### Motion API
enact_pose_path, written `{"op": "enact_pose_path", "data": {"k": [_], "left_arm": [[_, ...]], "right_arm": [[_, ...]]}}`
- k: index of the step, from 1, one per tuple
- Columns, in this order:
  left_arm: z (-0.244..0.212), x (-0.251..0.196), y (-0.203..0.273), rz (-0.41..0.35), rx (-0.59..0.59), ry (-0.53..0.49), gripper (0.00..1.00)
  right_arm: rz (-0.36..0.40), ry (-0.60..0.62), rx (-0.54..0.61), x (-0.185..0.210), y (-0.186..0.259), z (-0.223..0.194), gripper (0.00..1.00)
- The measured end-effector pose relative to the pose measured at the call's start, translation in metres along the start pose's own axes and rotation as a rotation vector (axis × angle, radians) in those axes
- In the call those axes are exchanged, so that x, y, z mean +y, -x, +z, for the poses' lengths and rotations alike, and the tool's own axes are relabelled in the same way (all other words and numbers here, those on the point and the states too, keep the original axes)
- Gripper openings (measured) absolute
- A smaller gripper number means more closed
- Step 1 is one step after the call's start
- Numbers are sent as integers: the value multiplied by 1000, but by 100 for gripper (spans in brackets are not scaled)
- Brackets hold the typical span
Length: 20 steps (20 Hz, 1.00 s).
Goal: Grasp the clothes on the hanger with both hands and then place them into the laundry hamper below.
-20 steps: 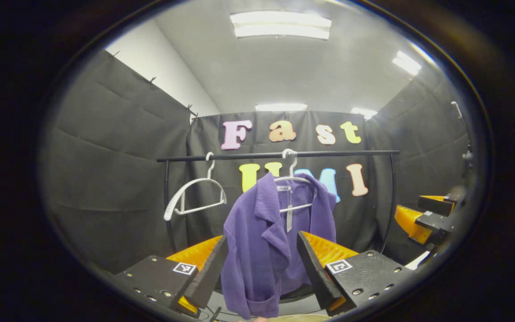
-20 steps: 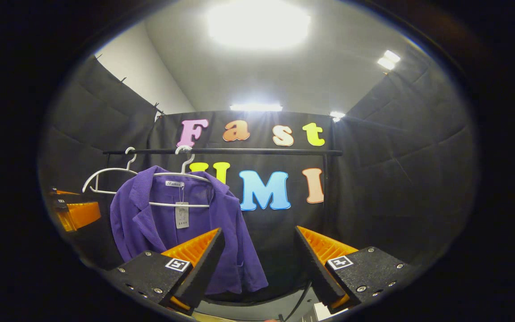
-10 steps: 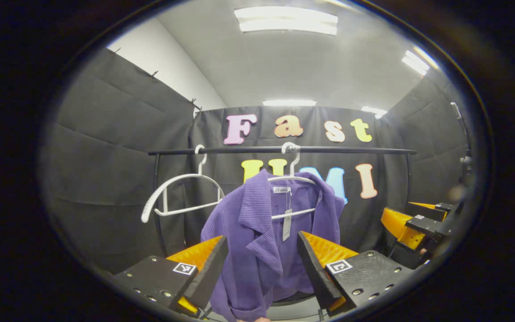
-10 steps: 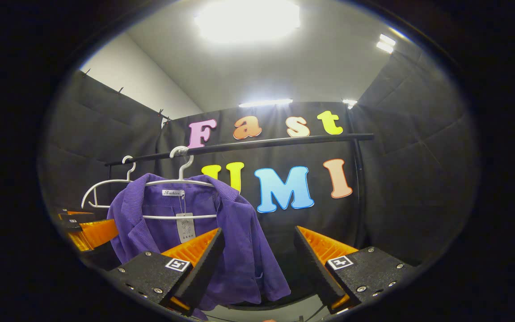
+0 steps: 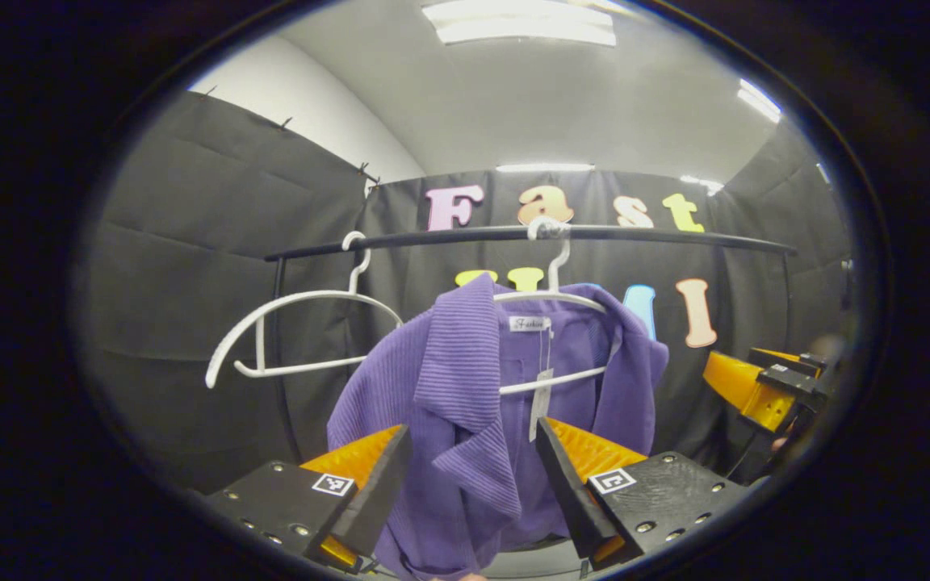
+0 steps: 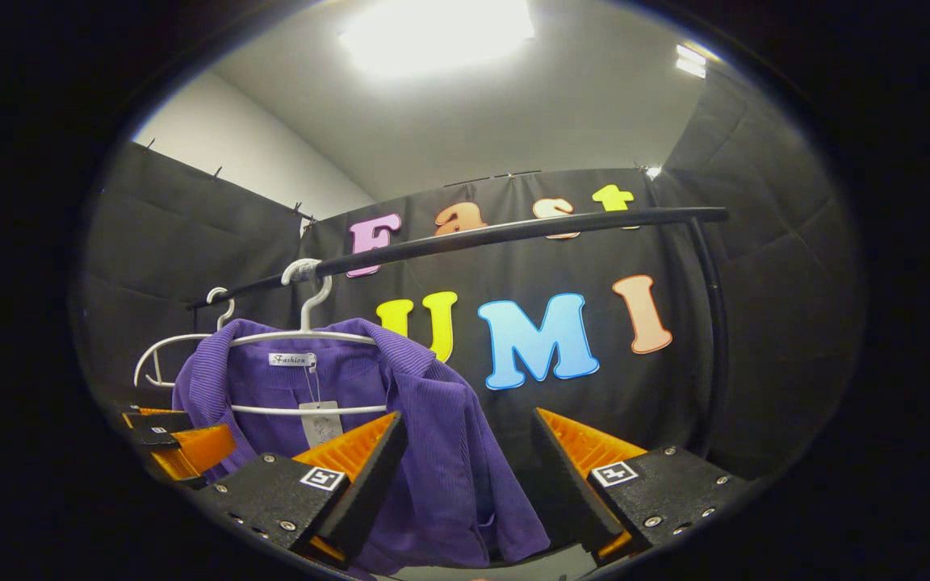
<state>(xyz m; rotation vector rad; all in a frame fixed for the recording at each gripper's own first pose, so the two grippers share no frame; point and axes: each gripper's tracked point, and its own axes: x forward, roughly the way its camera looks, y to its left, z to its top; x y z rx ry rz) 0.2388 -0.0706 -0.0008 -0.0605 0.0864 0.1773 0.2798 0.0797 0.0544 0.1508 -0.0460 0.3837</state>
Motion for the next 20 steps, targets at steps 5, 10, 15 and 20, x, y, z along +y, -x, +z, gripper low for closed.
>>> {"op": "enact_pose_path", "data": {"k": [5, 10, 15, 20], "left_arm": [[-27, 13, -23, 78, 66, 18, 95], [-36, 18, -33, 112, 72, 11, 96], [-38, 19, -36, 120, 79, -58, 91], [-42, 18, -38, 128, 80, -117, 77]], "right_arm": [[50, 28, 27, 5, -34, -17, 95], [128, -13, 64, 24, -66, -40, 95], [168, -56, 108, 40, -89, -72, 95], [182, -105, 120, 43, -106, -85, 95]]}}
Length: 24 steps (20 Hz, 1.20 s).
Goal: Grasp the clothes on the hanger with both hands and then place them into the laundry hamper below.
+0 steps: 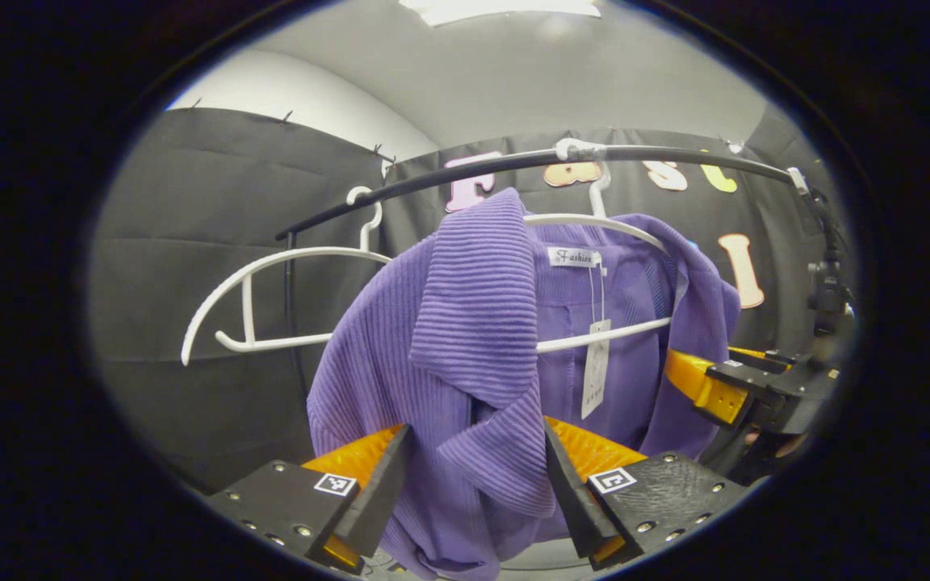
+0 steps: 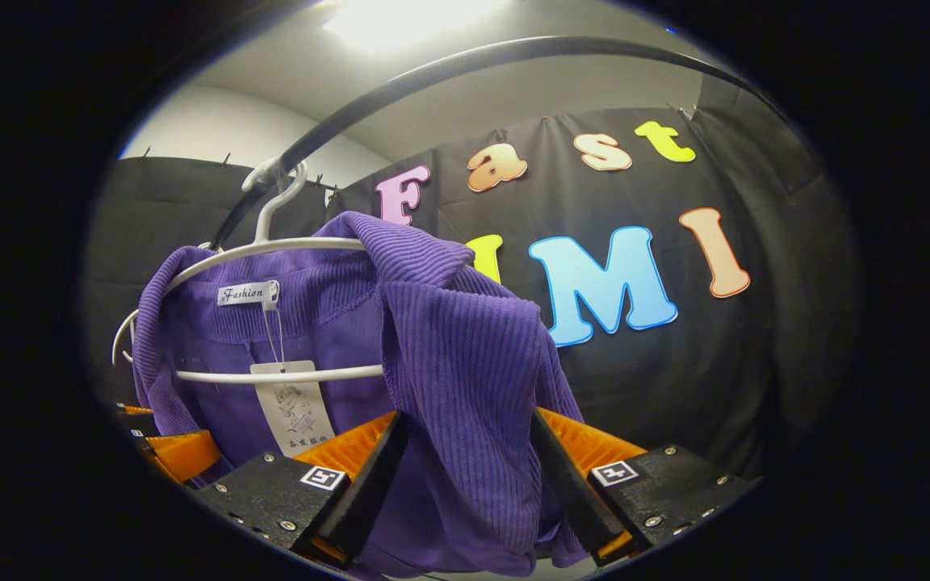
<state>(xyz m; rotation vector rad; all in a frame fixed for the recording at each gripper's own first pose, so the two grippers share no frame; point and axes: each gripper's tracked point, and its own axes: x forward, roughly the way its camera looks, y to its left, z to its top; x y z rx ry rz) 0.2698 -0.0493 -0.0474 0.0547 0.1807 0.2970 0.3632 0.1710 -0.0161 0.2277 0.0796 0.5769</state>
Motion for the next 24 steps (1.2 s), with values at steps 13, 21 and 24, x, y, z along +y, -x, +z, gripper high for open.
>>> {"op": "enact_pose_path", "data": {"k": [13, 21, 24], "left_arm": [[-11, 0, -4, -60, 53, 10, 5], [32, 5, 27, -99, -14, -43, 5], [47, 19, 44, -99, -38, -32, 1]], "right_arm": [[33, -19, -184, -7, 0, 54, 2], [-44, 21, -316, -38, -3, 103, 2], [-66, 33, -338, -46, -3, 111, 2]]}}
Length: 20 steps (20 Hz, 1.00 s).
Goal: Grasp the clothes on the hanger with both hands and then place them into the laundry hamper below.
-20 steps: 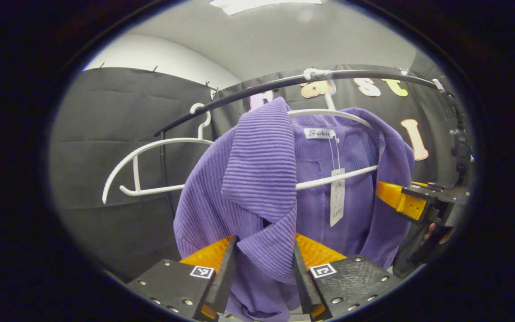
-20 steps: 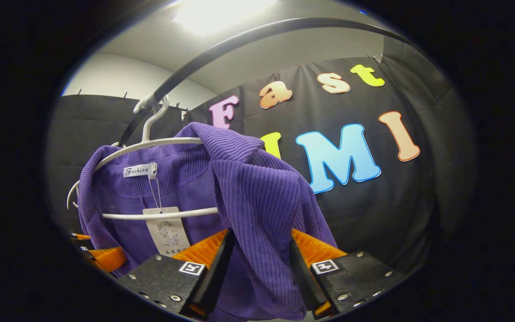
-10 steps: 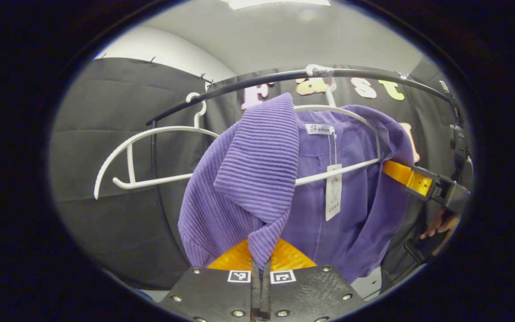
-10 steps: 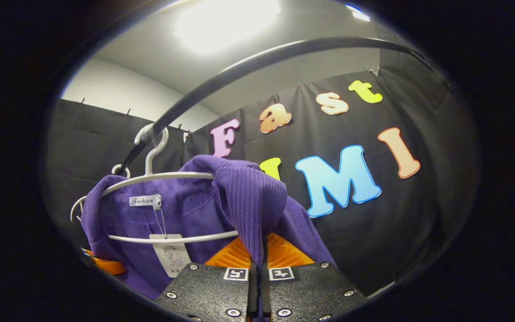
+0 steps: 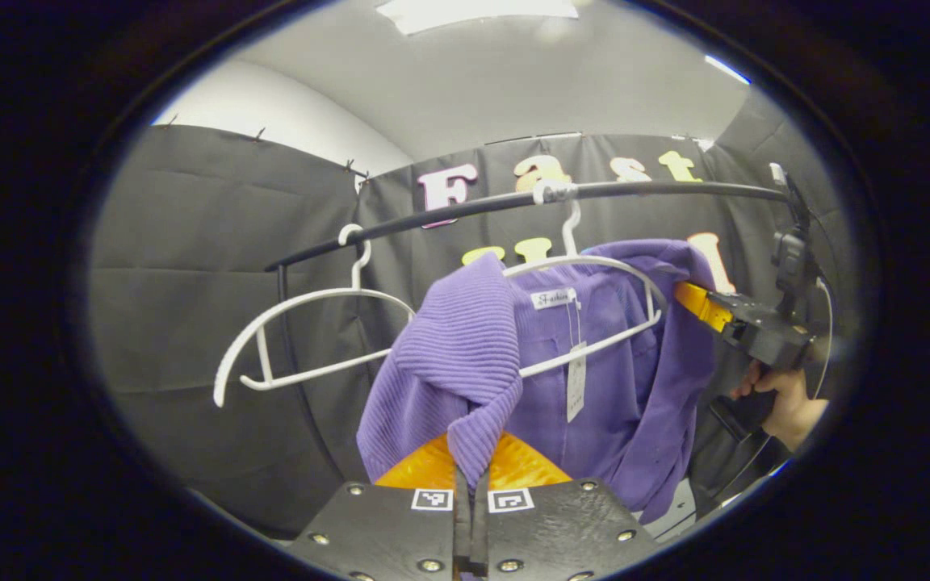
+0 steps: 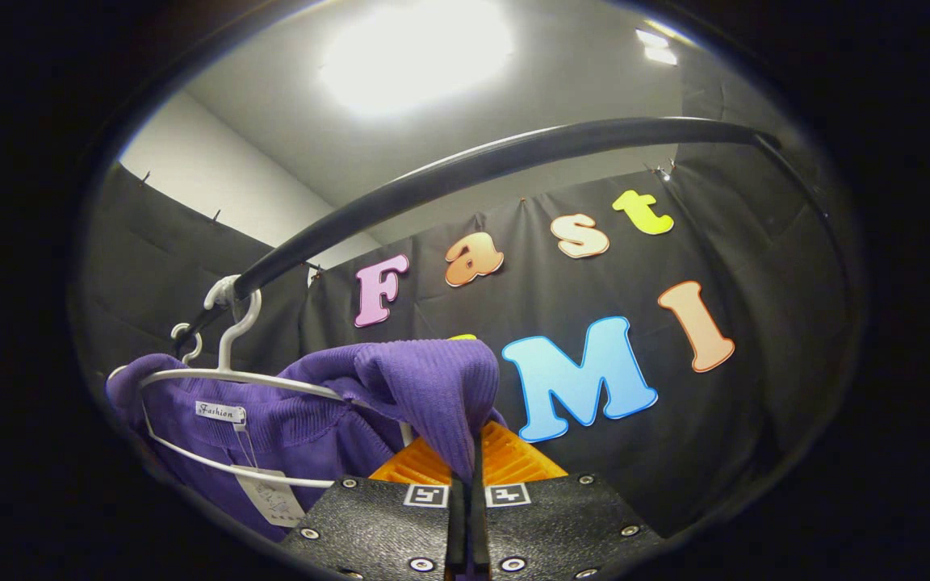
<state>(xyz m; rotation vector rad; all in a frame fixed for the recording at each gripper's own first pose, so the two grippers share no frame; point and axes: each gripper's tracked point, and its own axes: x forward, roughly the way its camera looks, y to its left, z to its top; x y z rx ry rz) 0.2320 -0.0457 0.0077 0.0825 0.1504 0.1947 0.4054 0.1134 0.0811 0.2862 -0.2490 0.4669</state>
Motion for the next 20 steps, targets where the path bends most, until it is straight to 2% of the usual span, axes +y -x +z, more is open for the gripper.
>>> {"op": "enact_pose_path", "data": {"k": [6, 8, 10, 15, 20], "left_arm": [[45, 36, 15, 43, -75, -19, 0], [55, 53, 15, 67, -91, -28, 5], [63, 72, 13, 99, -107, -40, 5], [83, 112, -12, 132, -119, -36, 5], [73, 122, -48, 99, -90, -11, 6]], "right_arm": [[-58, 4, -15, -21, -14, 2, 2], [-82, -6, -11, -31, -19, 1, 2], [-93, -6, -6, -40, -23, -1, 2], [-86, 15, 34, -46, -31, -20, 3], [-90, -9, 108, -53, -39, -51, 3]]}}
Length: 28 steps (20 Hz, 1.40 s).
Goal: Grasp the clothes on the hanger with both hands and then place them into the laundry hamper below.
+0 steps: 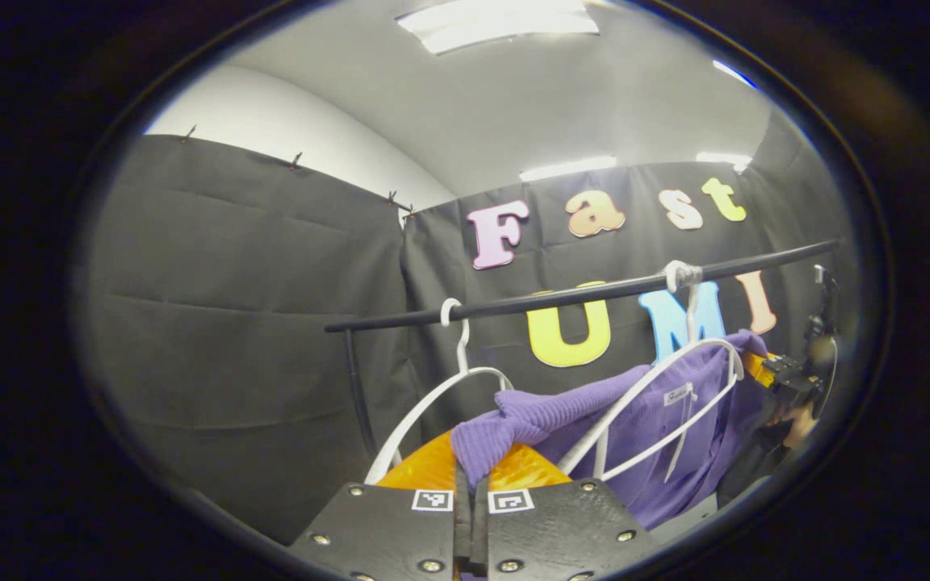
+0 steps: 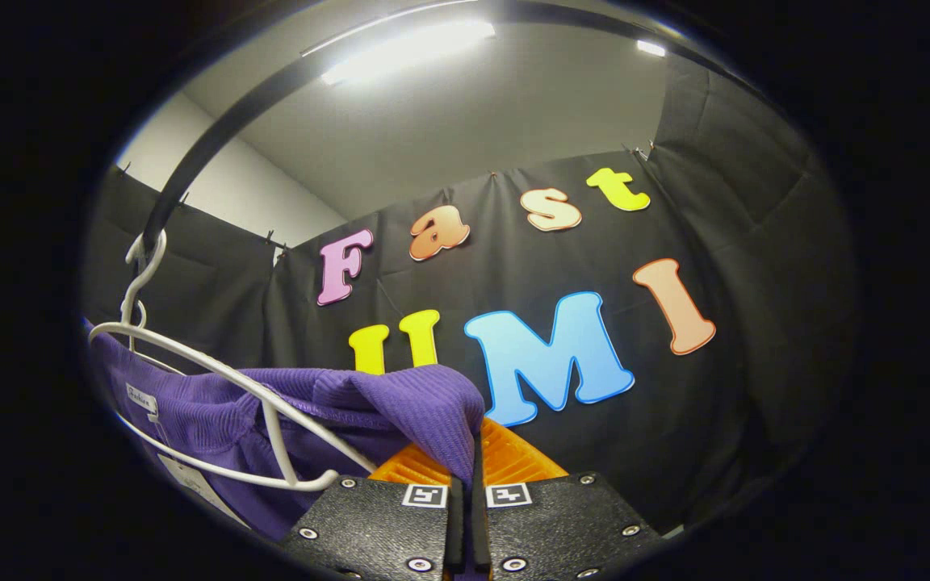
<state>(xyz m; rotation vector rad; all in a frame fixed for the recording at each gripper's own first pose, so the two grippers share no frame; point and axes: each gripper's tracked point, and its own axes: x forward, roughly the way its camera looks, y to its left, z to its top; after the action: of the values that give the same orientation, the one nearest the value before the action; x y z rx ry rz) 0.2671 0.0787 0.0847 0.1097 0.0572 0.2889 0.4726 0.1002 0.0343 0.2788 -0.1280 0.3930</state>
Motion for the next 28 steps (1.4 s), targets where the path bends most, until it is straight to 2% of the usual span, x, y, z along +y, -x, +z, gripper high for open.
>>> {"op": "enact_pose_path", "data": {"k": [2, 3, 4, 5, 6, 8, 9, 10, 11, 12, 17, 18, 20, 21, 24, 25, 26, 27, 28], "left_arm": [[-14, -3, -10, -12, 34, -6, 1], [-18, -3, -11, -18, 44, -8, 5], [-23, -3, -11, -23, 51, -7, 5], [-28, -3, -12, -27, 63, -1, 0], [-35, -5, -11, -30, 77, 8, 5], [-51, -7, -9, -37, 110, 34, 5], [-59, -8, -8, -38, 125, 41, 1], [-66, -8, -6, -37, 134, 45, 5], [-72, -8, -4, -35, 141, 47, 1], [-78, -6, -1, -32, 147, 46, 6], [-99, 4, 23, -25, 175, 34, 5], [-101, 4, 27, -28, 175, 32, 1], [-106, 4, 38, -44, 173, 38, 1], [-108, 4, 43, -55, 172, 45, 5], [-109, 7, 58, -93, 160, 59, 5], [-108, 7, 63, -107, 157, 67, 1], [-107, 6, 69, -124, 153, 79, 1], [-105, 4, 74, -139, 146, 92, 1], [-103, 3, 79, -155, 138, 106, 6]], "right_arm": [[-3, -19, 53, -1, -1, -17, 3], [-4, -30, 78, -2, 4, -26, 3], [-4, -37, 101, -3, 5, -34, 3], [-3, -41, 122, -4, 4, -41, 3], [-2, -44, 142, -6, 6, -49, 3], [0, -46, 185, -8, 11, -65, 3], [1, -44, 208, -10, 15, -74, 3], [7, -41, 229, -9, 18, -83, 3], [11, -35, 249, -8, 22, -91, 3], [14, -27, 267, -8, 27, -98, 3], [28, -7, 332, -3, 60, -122, 3], [29, -2, 343, -1, 68, -124, 4], [24, 5, 361, 2, 87, -125, 3], [18, 4, 366, 4, 97, -123, 3], [16, 12, 376, 16, 127, -111, 3], [15, 16, 372, 20, 138, -104, 3], [14, 14, 367, 25, 148, -98, 3], [15, 8, 362, 30, 157, -90, 3], [18, 4, 354, 37, 168, -82, 3]]}}
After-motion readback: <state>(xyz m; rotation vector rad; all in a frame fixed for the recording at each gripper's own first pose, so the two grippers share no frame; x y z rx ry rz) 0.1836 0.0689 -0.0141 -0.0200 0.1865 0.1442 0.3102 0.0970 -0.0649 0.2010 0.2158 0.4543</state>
